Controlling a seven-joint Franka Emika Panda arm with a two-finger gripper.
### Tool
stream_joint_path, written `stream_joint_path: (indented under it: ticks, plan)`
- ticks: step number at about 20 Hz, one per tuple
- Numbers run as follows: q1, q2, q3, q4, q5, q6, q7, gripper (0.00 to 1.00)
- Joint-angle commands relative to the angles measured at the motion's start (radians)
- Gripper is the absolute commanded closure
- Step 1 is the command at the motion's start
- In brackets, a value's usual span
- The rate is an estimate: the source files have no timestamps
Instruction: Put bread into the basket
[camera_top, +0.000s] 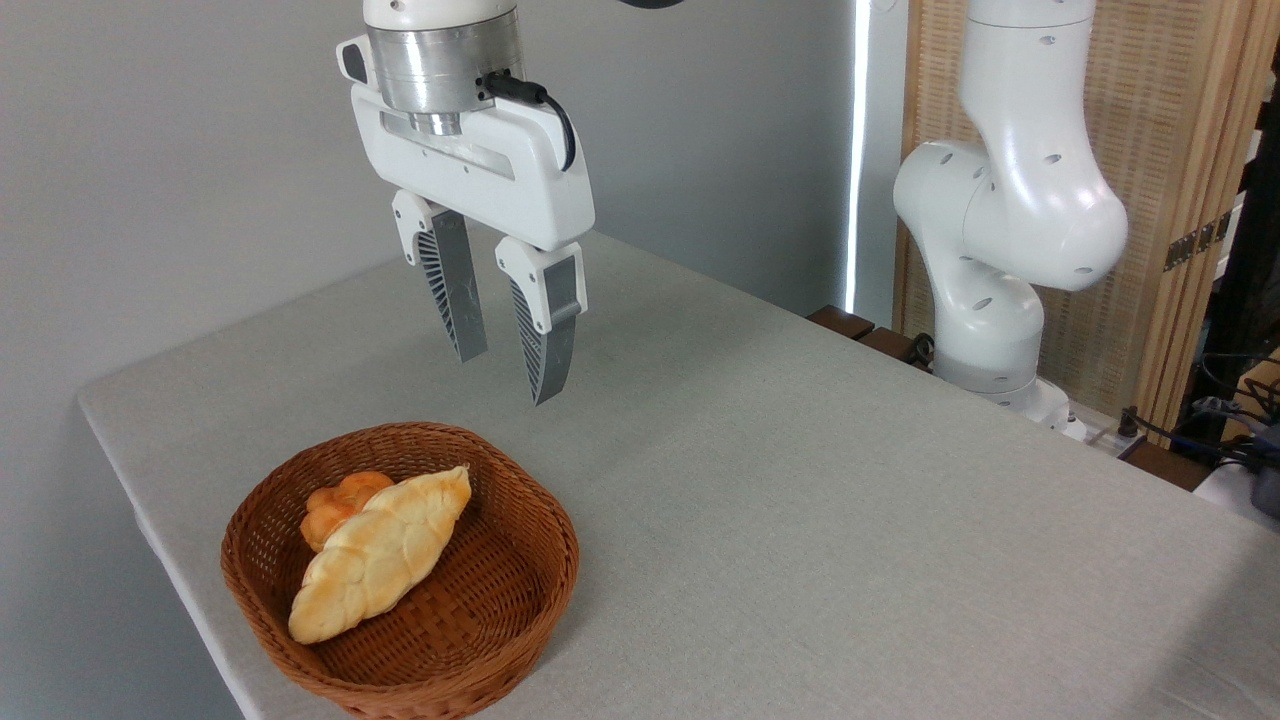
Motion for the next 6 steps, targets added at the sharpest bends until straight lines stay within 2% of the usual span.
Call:
stream_joint_path:
  ticks: [1,6]
  plan:
    - [0.037,-0.006,-0.034,0.008,0.01,-0.024,0.014,0.0]
    - [0.039,-0.003,-0.037,0.01,0.01,-0.024,0.012,0.0]
